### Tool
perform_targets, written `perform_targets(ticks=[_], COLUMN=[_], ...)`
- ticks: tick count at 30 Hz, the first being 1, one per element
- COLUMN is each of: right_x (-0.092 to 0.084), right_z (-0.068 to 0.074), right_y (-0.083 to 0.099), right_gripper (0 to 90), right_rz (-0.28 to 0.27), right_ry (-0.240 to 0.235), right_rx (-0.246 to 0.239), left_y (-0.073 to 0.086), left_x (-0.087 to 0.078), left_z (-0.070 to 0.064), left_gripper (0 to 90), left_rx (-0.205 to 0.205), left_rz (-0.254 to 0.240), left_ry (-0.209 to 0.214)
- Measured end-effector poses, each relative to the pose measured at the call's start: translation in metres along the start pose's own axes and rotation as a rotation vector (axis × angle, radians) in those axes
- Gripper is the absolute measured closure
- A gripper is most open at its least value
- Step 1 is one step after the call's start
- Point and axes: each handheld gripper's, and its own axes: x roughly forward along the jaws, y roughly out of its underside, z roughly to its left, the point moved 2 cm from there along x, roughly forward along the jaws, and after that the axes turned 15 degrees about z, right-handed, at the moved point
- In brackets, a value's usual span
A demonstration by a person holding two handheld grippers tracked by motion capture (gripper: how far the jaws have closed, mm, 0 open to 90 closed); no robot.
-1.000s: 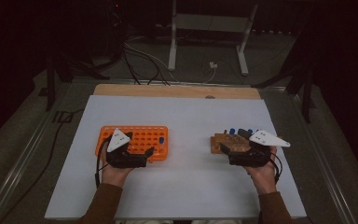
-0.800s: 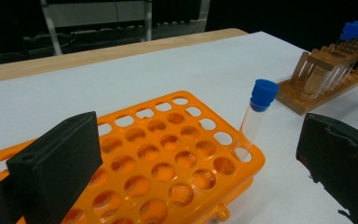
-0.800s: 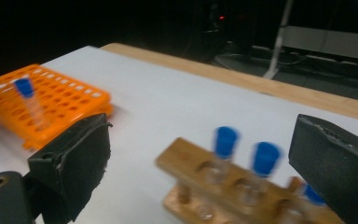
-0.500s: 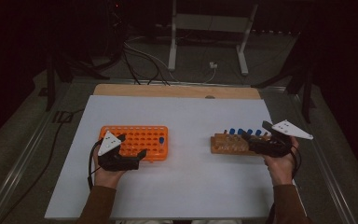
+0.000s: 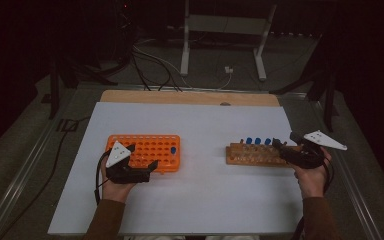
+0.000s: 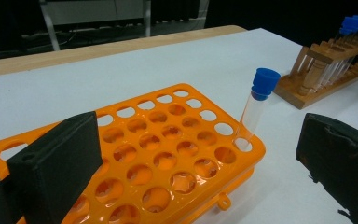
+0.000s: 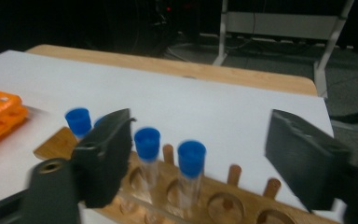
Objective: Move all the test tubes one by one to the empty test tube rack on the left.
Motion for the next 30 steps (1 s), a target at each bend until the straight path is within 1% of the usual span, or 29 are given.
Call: perform_targets(ticks=[3,4,6,7,8,10,13,21,24,27,29,30], right_x=[0.002,0.003,0.005,0.007,0.008,0.011,0.016,0.024,0.026,0.027,0.027,0.027], right_z=[-0.001,-0.002,-0.001,-0.001,-0.001,-0.001,-0.001,0.002,0.004,0.004,0.004,0.005], right_y=[0.005,0.007,0.011,0.012,0.014,0.017,0.02,0.022,0.023,0.024,0.024,0.025], right_gripper=[36.9,39.9,45.4,48.7,51.3,56.6,62.3,69.1,70.9,72.0,75.7,76.0], right_rz=[0.016,0.02,0.035,0.04,0.046,0.056,0.066,0.083,0.088,0.081,0.075,0.075], right_ry=[0.002,-0.007,-0.004,-0.011,-0.017,-0.015,-0.02,-0.024,-0.015,-0.011,-0.007,-0.009], right_rx=[-0.007,-0.014,-0.021,-0.024,-0.027,-0.037,-0.039,-0.042,-0.048,-0.042,-0.039,-0.041], left_y=[0.0,0.0,0.0,0.0,0.0,0.0,0.0,0.0,0.0,0.0,0.0,0.0], left_x=[0.0,0.001,0.001,0.0,0.0,0.0,0.0,0.0,0.0,-0.001,0.0,0.0], left_z=[0.0,-0.001,0.0,0.0,0.0,0.0,0.0,0.0,0.0,0.001,0.001,0.001], left_gripper=[0.7,0.7,0.7,0.7,0.7,0.7,0.7,0.7,0.7,0.7,0.7,0.7], left_rx=[0.0,0.0,-0.002,-0.003,-0.003,-0.004,-0.007,-0.008,-0.008,-0.009,-0.011,-0.01], left_rz=[0.001,0.001,0.0,-0.001,-0.001,-0.001,-0.001,-0.002,-0.003,-0.003,-0.005,-0.004], left_ry=[0.0,0.0,0.001,0.0,-0.001,-0.004,-0.004,-0.002,-0.002,-0.003,-0.001,-0.002])
